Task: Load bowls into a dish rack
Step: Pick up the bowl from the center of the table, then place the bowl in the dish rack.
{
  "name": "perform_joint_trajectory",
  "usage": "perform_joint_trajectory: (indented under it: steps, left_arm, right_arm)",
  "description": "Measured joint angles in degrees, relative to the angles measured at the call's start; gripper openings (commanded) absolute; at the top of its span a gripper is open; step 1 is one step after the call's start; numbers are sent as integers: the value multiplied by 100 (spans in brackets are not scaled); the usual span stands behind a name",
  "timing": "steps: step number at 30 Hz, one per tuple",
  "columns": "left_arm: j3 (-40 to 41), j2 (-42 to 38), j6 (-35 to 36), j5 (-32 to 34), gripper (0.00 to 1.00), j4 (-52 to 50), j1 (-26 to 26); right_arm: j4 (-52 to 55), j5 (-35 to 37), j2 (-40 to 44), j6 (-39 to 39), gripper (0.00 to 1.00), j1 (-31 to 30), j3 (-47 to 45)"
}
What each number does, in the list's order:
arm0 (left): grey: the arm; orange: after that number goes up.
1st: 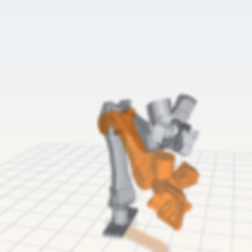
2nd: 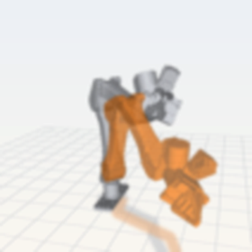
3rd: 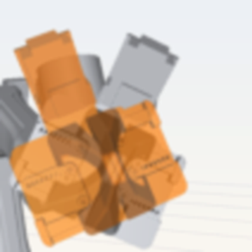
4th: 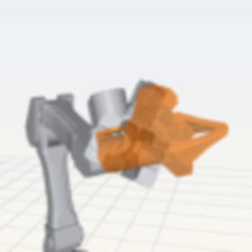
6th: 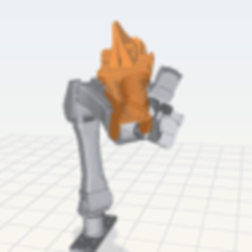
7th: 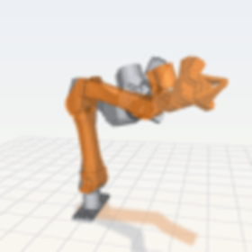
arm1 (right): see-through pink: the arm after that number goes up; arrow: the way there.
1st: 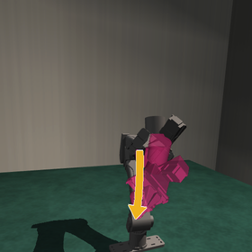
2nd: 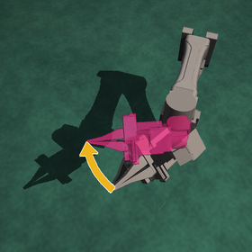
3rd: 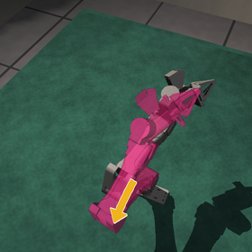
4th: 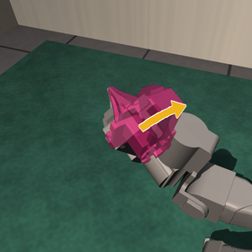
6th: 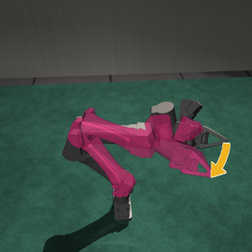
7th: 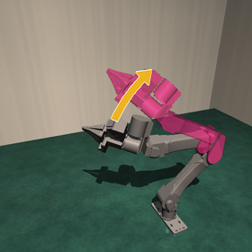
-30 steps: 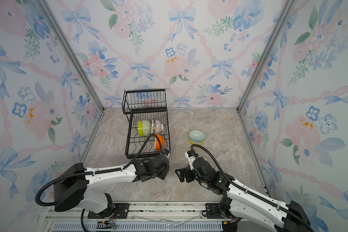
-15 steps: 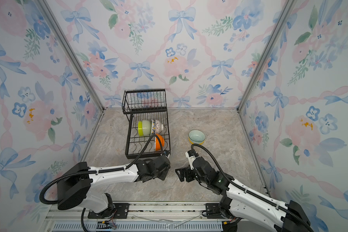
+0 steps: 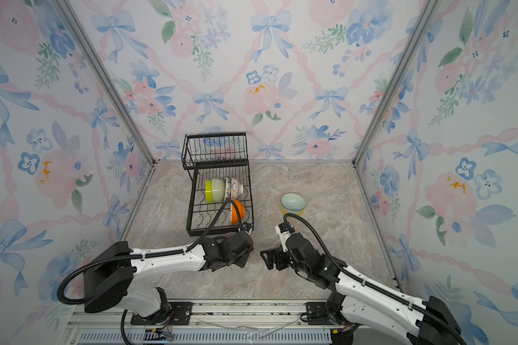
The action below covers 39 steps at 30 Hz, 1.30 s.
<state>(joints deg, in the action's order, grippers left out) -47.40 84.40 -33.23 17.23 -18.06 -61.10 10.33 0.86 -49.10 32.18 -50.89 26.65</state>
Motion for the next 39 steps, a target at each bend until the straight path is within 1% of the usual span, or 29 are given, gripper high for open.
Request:
perform_joint_trajectory:
  steps: [6, 9, 12, 15, 20, 25, 33, 39]
  left_arm:
    - [2, -223, -33, -83, 0, -94, 0]
    - [9, -398, -55, -232, 0, -179, 0]
    - [59, -715, -79, -463, 0, -199, 76]
    - [168, -1213, -87, -780, 0, -155, 334]
    - [437, -2197, -72, -1508, 0, -2, 1143]
    - [774, -2826, -13, -2385, 0, 323, 2055]
    - [1298, -3220, -70, -3897, 0, 977, 3574]
    - [1574, -3298, -424, -4929, 0, 1930, 4603]
  right_arm:
    - [-68, -4, -122, -2, 96, 61, 0]
    - [-96, -7, -205, -4, 96, 61, 0]
    - [-109, -24, -341, -26, 96, 61, 50]
    - [-116, -44, -518, -79, 96, 61, 243]
    - [-138, -70, -800, -181, 96, 61, 704]
    - [-157, -111, -1071, -313, 96, 63, 1172]
    - [-168, -221, -1510, -444, 96, 68, 1672]
    - [-203, -264, -1832, -483, 96, 72, 1801]
